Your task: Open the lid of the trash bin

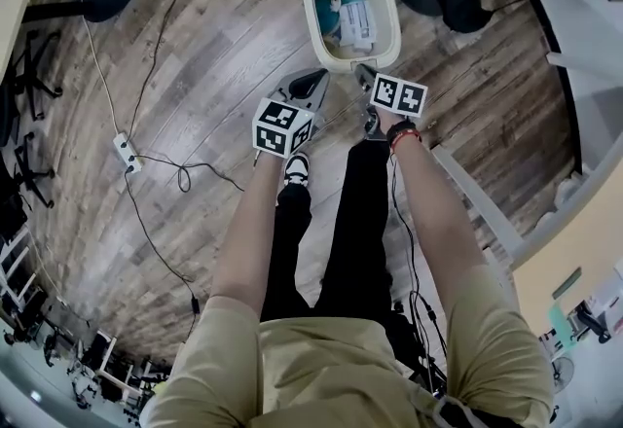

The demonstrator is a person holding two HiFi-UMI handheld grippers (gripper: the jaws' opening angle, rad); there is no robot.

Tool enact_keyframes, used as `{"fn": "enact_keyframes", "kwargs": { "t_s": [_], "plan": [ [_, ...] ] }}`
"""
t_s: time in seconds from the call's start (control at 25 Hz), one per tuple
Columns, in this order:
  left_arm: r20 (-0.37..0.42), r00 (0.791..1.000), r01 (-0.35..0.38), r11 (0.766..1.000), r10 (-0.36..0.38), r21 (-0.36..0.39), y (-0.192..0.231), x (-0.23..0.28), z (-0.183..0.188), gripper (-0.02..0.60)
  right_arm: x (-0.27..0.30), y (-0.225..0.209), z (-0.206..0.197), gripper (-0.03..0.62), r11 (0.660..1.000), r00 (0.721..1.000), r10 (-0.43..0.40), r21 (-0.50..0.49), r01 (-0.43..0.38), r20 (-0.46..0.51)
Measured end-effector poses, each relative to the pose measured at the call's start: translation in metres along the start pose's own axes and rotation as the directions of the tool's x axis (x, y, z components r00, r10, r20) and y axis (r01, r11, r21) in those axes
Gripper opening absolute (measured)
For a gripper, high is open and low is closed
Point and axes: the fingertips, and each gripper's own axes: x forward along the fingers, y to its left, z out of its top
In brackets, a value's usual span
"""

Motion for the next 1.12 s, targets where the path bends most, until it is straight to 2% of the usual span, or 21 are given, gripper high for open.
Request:
{"fn": "enact_keyframes", "kwargs": {
  "t_s": [0.08, 0.28, 0.4, 0.64, 0.92, 1.12],
  "plan": [
    [-0.008, 1.000, 0.000, 1.000, 0.000, 0.000, -0.001, -0.005, 0.005, 0.023, -0.009, 0.004, 0.004, 0.015, 0.999, 1.000, -0.011, -0.033, 0.011, -0.007],
    [-0.025, 1.000, -0.018, 1.000, 0.018, -0.015, -0.020, -0.029, 0.030, 0.023, -0.054, 0.028, 0.026, 0.017, 1.000, 0.998, 0.003, 0.030, -0.005, 0.063],
    [-0.022, 0.999, -0.035, 0.999, 0.034, -0.029, -0.037, -0.050, 0.049, 0.023, -0.088, 0.049, 0.039, 0.016, 1.000, 0.995, 0.005, 0.021, -0.007, 0.097],
    [-0.002, 0.999, -0.045, 0.999, 0.045, 0.005, -0.064, -0.097, 0.093, 0.023, -0.157, 0.090, 0.053, 0.015, 1.000, 0.990, -0.012, 0.003, 0.011, 0.137],
    [0.051, 0.997, -0.056, 0.998, 0.054, 0.030, -0.103, -0.145, 0.145, 0.023, -0.231, 0.145, 0.052, 0.015, 0.999, 0.983, -0.010, -0.032, 0.017, 0.185],
    [0.048, 0.995, -0.089, 0.995, 0.087, 0.044, -0.125, -0.179, 0.164, 0.023, -0.276, 0.171, 0.047, 0.015, 0.998, 0.982, -0.012, -0.060, 0.023, 0.188]
  ]
}}
